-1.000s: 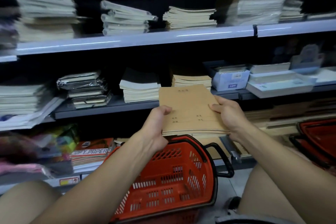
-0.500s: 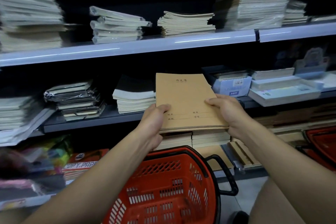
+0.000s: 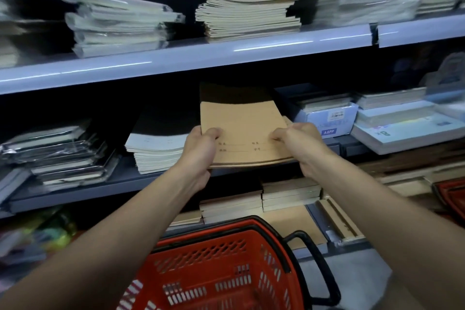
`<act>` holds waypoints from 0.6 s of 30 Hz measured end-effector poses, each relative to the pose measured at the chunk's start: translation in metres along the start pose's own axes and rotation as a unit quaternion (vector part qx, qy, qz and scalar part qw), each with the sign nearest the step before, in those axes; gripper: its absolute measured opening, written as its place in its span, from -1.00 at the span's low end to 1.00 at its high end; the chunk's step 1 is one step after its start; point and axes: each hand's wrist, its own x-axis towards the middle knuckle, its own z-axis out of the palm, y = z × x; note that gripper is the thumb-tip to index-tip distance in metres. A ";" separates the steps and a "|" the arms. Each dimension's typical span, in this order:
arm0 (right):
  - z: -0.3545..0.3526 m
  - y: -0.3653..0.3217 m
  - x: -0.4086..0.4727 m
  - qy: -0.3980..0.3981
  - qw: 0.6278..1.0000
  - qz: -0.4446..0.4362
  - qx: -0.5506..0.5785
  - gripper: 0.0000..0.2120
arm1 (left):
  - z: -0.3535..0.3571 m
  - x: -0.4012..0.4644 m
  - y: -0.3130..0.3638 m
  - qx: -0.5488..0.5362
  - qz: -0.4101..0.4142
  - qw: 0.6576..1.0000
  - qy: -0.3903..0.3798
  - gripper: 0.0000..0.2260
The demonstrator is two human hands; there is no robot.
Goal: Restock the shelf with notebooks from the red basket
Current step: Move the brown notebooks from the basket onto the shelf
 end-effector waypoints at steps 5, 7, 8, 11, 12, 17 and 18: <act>0.008 -0.004 0.047 0.019 0.998 -0.038 -0.055 -0.98 | 0.009 0.038 0.011 -0.017 -0.028 0.999 0.021 -0.82; 0.013 -0.006 0.068 0.036 0.993 -0.059 -0.093 -0.95 | 0.012 0.053 0.016 -0.026 -0.017 0.999 0.033 -0.84; 0.015 -0.007 0.078 0.046 0.990 -0.072 -0.112 -0.93 | 0.014 0.060 0.017 -0.030 -0.008 0.999 0.043 -0.85; 0.023 -0.012 0.103 0.069 0.981 -0.109 -0.146 -0.81 | 0.016 0.081 0.017 -0.025 0.012 0.998 0.062 -0.78; 0.025 -0.013 0.109 0.081 0.976 -0.117 -0.163 -0.79 | 0.016 0.087 0.015 -0.030 0.015 0.998 0.060 -0.78; 0.026 -0.011 0.126 0.107 0.954 -0.128 -0.248 -0.79 | 0.016 0.113 0.010 -0.062 0.002 0.997 0.042 -0.72; 0.027 -0.008 0.126 0.104 0.952 -0.123 -0.260 -0.78 | 0.016 0.117 0.009 -0.066 0.000 0.997 0.046 -0.78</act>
